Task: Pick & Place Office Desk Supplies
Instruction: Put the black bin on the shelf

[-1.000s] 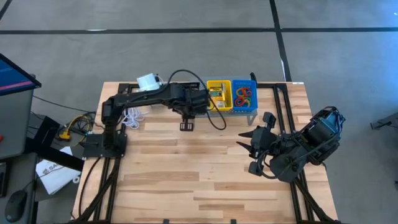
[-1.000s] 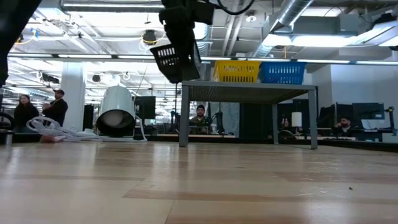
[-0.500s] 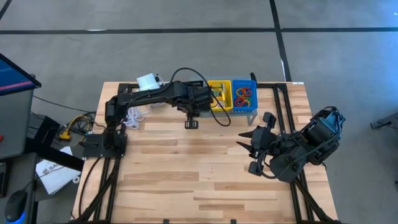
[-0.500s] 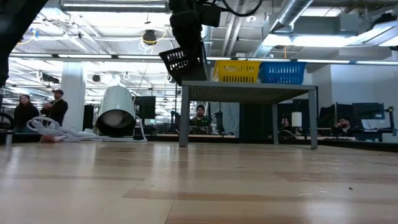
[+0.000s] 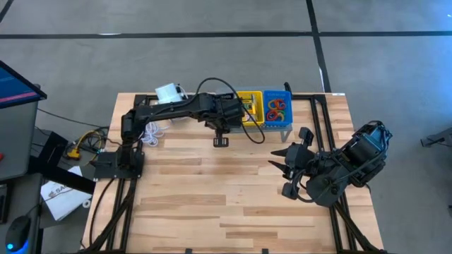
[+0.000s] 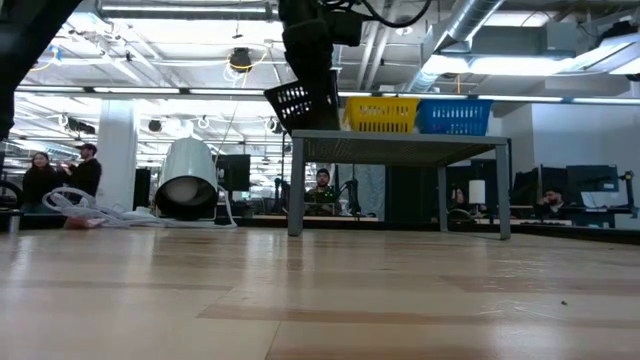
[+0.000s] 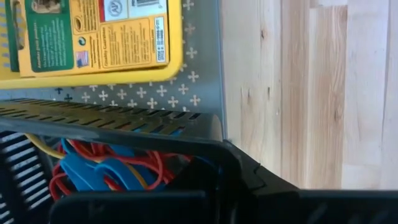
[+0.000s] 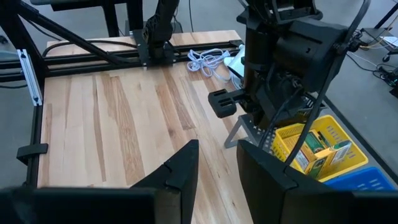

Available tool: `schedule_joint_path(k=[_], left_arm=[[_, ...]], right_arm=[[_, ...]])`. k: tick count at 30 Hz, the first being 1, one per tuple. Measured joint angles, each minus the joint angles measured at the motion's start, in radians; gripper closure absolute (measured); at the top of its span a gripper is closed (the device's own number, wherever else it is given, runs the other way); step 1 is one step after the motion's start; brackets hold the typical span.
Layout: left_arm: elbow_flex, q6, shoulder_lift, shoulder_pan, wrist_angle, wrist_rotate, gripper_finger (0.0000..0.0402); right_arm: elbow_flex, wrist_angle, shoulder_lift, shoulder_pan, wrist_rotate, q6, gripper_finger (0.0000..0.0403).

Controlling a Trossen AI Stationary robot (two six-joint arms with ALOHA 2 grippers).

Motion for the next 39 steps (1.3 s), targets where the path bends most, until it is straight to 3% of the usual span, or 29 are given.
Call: schedule_joint_path(k=[39], left_arm=[[0.000, 0.000, 0.035, 0.007, 0.059, 0.028, 0.0380]], right_arm=[[0.000, 0.000, 0.005, 0.000, -0.003, 0.000, 0.0296]])
